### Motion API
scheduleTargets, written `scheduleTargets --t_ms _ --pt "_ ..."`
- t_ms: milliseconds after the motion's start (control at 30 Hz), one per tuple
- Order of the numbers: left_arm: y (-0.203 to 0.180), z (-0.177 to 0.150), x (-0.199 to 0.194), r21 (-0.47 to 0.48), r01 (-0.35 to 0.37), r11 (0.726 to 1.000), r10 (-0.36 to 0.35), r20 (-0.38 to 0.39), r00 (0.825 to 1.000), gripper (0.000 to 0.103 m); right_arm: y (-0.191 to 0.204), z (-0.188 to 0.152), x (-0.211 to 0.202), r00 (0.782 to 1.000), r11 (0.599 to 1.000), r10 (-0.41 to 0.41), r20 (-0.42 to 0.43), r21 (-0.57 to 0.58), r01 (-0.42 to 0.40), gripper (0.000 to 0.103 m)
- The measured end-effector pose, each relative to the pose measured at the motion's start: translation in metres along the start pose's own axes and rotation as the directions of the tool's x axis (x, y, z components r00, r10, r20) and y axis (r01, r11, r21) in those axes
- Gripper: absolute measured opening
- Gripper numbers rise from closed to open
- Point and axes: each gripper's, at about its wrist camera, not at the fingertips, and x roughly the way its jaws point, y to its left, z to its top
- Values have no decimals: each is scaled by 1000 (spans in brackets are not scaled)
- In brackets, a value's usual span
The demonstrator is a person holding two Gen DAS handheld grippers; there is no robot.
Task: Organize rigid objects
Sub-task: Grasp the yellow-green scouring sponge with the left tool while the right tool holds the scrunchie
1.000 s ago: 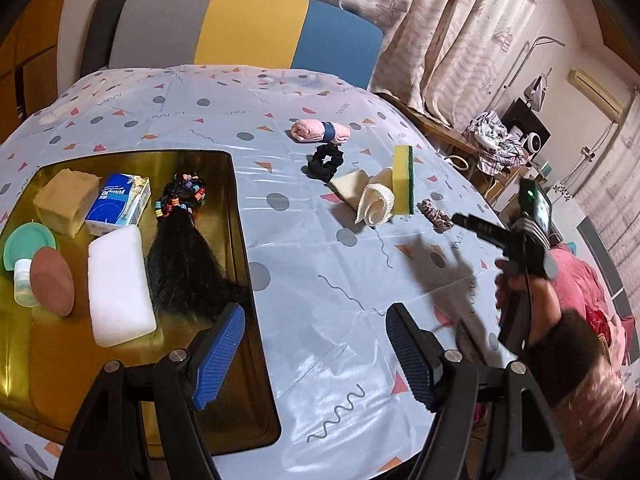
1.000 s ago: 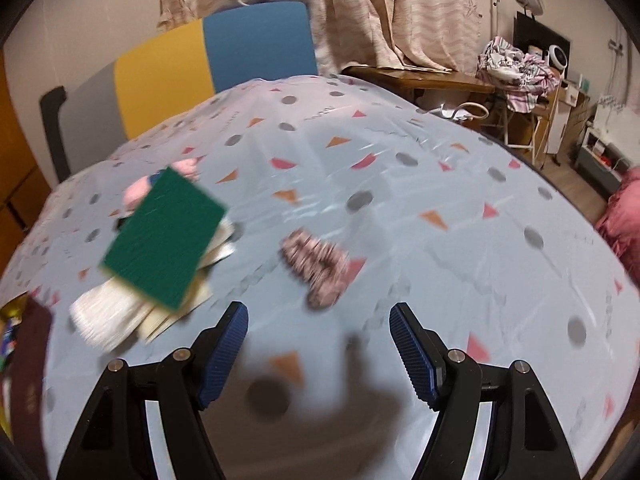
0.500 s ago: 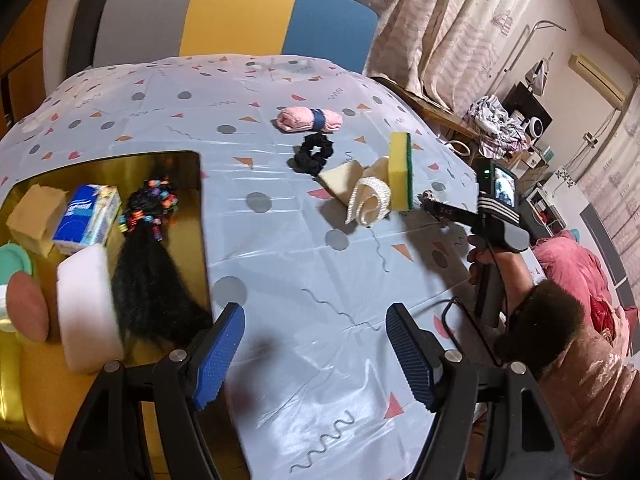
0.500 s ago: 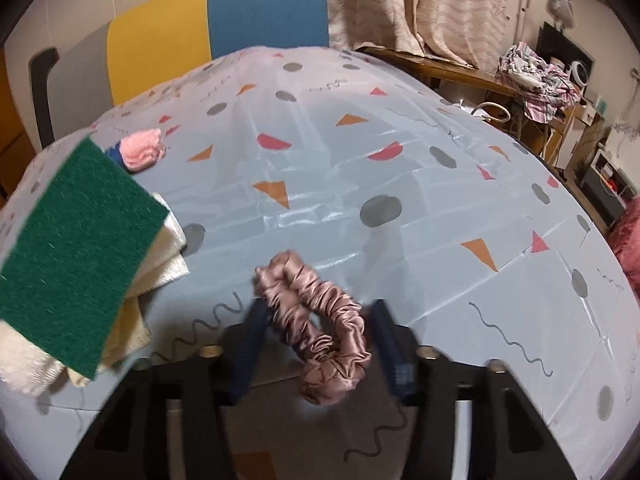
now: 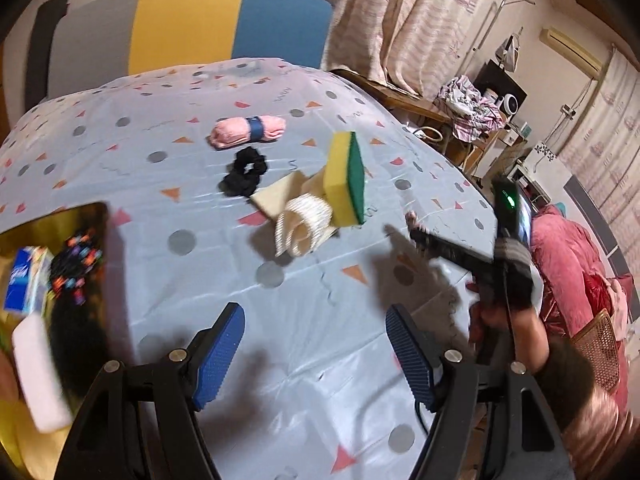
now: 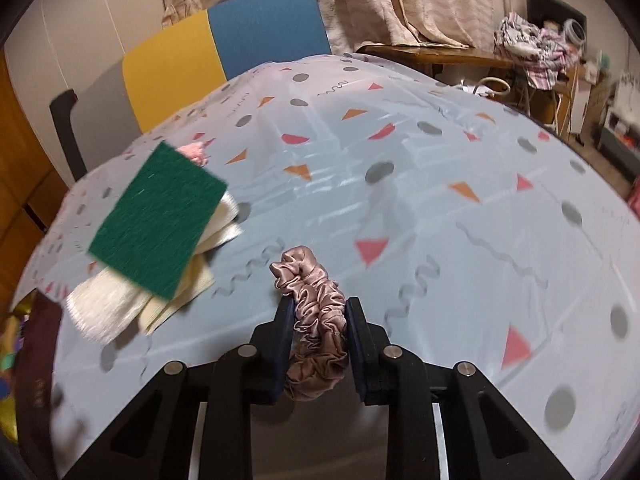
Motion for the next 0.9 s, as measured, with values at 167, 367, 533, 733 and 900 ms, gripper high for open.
scheduleTargets --t_ms 167,367,533,733,900 --pt "-18 23 26 46 -7 999 8 -17 1000 74 3 -24 0 999 999 -29 27 -31 30 26" --pt "-38 58 59 111 -12 994 14 -14 1000 74 -5 -27 2 999 1000 -2 47 18 1 26" --pt "-40 87 98 116 -54 992 58 -33 998 74 -7 -29 2 998 1000 9 61 24 -10 26" --pt "-42 108 141 91 -65 994 71 -66 995 74 -8 -31 2 997 999 11 73 30 -13 26" --pt "-44 106 152 78 -43 996 49 -78 996 34 -9 -31 3 997 999 20 78 38 -23 26"
